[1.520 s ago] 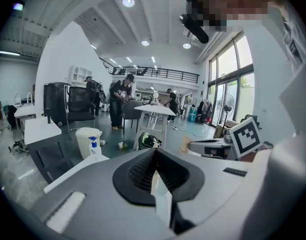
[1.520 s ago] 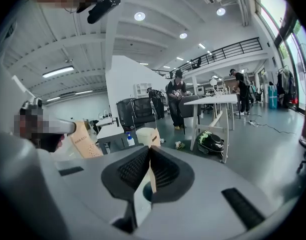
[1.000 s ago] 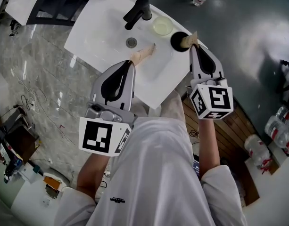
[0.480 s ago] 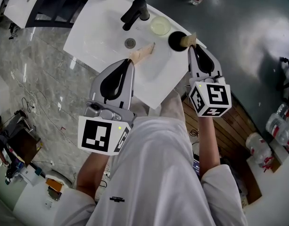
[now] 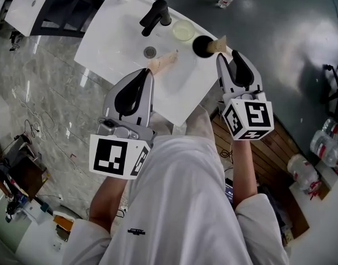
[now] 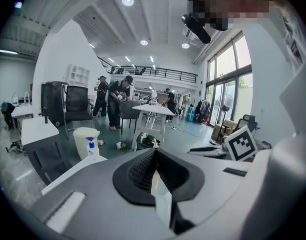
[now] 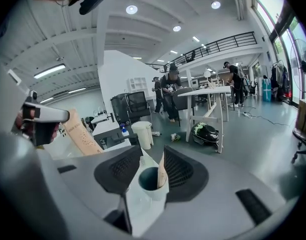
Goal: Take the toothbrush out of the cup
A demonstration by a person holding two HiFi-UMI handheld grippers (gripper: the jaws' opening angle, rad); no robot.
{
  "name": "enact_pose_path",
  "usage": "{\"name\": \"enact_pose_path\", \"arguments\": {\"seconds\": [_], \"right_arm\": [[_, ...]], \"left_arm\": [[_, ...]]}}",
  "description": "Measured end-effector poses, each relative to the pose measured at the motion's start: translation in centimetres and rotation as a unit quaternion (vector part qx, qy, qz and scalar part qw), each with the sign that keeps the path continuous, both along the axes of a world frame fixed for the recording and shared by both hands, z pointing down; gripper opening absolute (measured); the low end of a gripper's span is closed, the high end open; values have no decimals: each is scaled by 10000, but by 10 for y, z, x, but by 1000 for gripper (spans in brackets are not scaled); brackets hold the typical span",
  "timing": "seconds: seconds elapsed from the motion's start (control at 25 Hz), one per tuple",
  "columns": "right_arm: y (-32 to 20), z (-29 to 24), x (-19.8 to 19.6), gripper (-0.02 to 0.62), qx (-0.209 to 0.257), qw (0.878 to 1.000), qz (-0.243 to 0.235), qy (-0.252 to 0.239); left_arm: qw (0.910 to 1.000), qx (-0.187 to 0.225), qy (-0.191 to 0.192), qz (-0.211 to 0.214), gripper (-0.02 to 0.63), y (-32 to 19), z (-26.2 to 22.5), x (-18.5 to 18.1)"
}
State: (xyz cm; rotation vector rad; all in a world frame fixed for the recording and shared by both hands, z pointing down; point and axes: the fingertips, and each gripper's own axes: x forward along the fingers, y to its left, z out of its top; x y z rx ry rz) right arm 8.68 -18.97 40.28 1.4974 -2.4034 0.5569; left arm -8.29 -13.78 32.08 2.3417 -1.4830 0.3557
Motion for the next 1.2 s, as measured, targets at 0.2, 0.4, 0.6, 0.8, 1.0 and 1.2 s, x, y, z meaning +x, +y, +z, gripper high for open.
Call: {"name": "enact_pose_path", "arguments": {"seconds": [0.2, 0.4, 0.6, 0.8, 1.0, 1.2], "right_arm": [[9, -33, 5, 123, 306, 9995, 84, 48], [24, -69, 5, 123, 655, 9978, 81, -103], [41, -100, 7, 107, 931, 9956, 58, 82], [61, -123, 12, 34, 1118, 9935, 101, 204], [82, -127, 13, 15, 1004, 9949, 70, 5], [93, -124, 11, 8, 987, 9951, 50, 44]], "left_arm": [[10000, 58, 28, 34, 6, 6, -5, -1], [9998, 152, 59, 62, 6, 11, -12, -3], [9996, 255, 79, 51, 6, 18, -20, -8], [9993, 356, 114, 3, 6, 28, -29, -13], [9991, 405, 148, -61, 6, 36, -35, -16], [9989, 442, 146, -66, 6, 39, -38, -17]]}}
